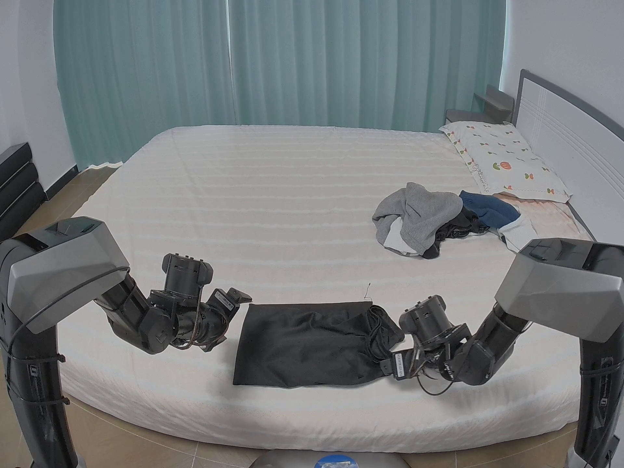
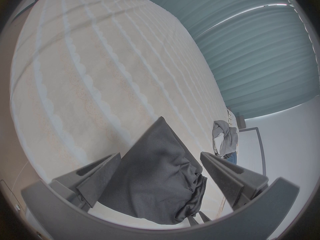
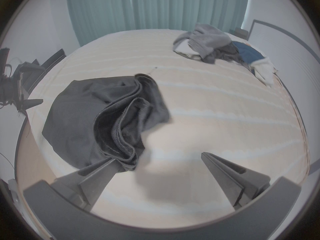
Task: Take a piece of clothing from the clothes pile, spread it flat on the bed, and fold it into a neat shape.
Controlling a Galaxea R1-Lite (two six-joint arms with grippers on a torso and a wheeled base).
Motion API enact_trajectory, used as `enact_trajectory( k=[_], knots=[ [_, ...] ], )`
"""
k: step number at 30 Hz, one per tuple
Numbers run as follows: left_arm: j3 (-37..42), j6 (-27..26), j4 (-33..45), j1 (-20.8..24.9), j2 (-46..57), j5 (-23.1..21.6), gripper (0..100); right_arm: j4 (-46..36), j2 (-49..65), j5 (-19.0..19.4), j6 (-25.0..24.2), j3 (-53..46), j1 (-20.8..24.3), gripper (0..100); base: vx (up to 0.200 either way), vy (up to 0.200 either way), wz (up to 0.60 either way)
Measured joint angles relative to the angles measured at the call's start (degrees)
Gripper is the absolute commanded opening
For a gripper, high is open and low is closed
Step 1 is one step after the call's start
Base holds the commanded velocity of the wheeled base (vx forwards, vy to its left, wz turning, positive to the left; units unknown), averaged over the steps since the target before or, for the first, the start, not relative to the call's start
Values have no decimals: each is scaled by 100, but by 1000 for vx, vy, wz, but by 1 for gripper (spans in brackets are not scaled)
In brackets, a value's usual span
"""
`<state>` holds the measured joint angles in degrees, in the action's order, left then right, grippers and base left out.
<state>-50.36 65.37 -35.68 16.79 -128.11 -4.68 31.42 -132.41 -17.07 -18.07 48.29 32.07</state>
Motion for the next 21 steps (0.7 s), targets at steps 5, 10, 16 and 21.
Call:
enact_trajectory(
  k=[5, 10, 16, 21],
  knots=[
    [0, -9, 2, 0, -2, 1, 100, 116, 358, 317, -73, -507, -335, 100, 0, 0, 0],
    [0, -12, 2, 0, -2, 1, 100, 304, 750, 574, -322, -667, -429, 100, 0, 0, 0],
    [0, -11, 5, 2, -2, 4, 100, 285, 1086, 642, -346, -691, -432, 100, 0, 0, 0],
    [0, -11, 5, 0, -2, 12, 100, 325, 1111, 717, -391, -750, -443, 100, 0, 0, 0]
  ],
)
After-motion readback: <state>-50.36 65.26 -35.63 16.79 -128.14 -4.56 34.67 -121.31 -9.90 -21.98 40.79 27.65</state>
